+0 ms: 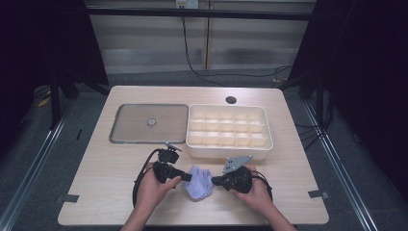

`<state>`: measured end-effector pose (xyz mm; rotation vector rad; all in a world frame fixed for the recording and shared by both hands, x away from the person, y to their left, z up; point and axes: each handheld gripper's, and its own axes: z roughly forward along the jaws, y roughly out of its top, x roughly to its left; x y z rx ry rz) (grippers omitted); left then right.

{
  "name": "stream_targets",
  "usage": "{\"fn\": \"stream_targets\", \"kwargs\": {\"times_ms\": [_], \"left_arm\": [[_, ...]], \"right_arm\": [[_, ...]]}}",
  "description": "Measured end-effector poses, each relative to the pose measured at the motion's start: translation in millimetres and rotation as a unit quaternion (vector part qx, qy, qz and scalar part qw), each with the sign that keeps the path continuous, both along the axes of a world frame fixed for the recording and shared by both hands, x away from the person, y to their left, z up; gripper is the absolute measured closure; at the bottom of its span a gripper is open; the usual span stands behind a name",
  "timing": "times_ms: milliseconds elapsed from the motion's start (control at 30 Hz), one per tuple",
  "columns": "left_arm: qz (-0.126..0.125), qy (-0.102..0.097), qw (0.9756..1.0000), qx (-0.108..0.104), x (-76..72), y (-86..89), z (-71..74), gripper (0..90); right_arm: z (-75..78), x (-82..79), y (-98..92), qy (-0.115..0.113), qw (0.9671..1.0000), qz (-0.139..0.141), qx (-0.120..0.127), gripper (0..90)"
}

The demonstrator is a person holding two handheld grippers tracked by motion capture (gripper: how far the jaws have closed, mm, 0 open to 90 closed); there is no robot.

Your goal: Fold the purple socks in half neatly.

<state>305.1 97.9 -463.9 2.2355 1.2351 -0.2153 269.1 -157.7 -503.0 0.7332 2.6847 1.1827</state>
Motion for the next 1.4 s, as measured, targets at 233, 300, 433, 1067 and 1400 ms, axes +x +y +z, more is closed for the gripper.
{"fn": "stream_targets", "kwargs": {"times_ms": [233, 300, 433, 1067, 1400], "left_arm": [[-0.004, 0.007, 1.0, 0.0, -0.1, -0.1, -4.8, 60.2], [-0.003, 0.009, 1.0, -0.003, -0.4, -0.4, -5.7, 60.4], [-0.003, 0.009, 1.0, -0.003, -1.4, -1.1, -7.2, 61.4], [-0.019, 0.009, 0.9997, 0.013, -2.9, -7.4, -9.3, 80.4], [-0.015, 0.015, 0.9997, 0.011, -2.5, -9.9, -8.6, 84.2]], "right_arm": [[0.0, 0.0, 0.0, 0.0, 1.0, 0.0, 0.0, 88.3], [-0.1, -0.2, -0.1, 0.0, 1.0, -0.001, 0.001, 88.2], [0.0, -0.1, -0.1, -0.002, 1.0, 0.001, 0.0, 88.2], [-0.2, -0.3, 0.2, -0.007, 1.0, 0.002, 0.0, 88.3], [-0.4, -0.3, -0.1, -0.007, 1.0, 0.003, -0.001, 88.3]]}}
